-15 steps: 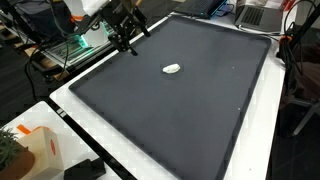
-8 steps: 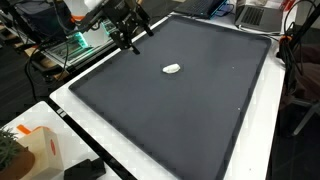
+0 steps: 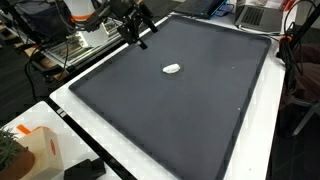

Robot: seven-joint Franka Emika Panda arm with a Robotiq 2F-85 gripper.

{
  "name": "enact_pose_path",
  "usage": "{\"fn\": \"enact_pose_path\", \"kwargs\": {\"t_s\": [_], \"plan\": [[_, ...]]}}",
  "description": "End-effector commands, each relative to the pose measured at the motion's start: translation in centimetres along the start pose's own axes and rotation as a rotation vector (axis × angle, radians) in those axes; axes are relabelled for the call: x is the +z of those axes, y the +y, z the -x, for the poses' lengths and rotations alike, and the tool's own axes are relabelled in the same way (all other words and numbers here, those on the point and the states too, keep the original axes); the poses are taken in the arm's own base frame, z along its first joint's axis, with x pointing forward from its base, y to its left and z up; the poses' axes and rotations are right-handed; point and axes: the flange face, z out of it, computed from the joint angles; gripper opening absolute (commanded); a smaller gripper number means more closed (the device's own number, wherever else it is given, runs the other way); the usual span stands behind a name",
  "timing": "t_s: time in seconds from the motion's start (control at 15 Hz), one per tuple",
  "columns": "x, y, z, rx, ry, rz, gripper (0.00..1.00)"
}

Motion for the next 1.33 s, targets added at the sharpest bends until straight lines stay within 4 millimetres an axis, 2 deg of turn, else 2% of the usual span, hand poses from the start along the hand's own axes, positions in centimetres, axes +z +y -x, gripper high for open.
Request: {"fn": "enact_pose_path", "kwargs": {"t_s": [0.0,0.13,0.2,0.4,0.73,1.0,1.27], "plan": [[0.6,-0.5,1.2,-0.024,0.018,-0.036,1.00],[1.8,-1.1,1.8,-0.005,-0.008,-0.060,1.00],[0.7,-0.5,1.1,-0.010,0.009,-0.030,1.00],[1.5,-0.9,1.6,-0.011,-0.013,-0.044,1.00],[1.5,-0.9,1.5,-0.082,0.034,-0.113,1.00],[2.2,-0.3,2.3,-0.078,0.066,-0.212,1.00],[2.7,1.1,3.4,-0.075,0.073,-0.228,1.00]]}}
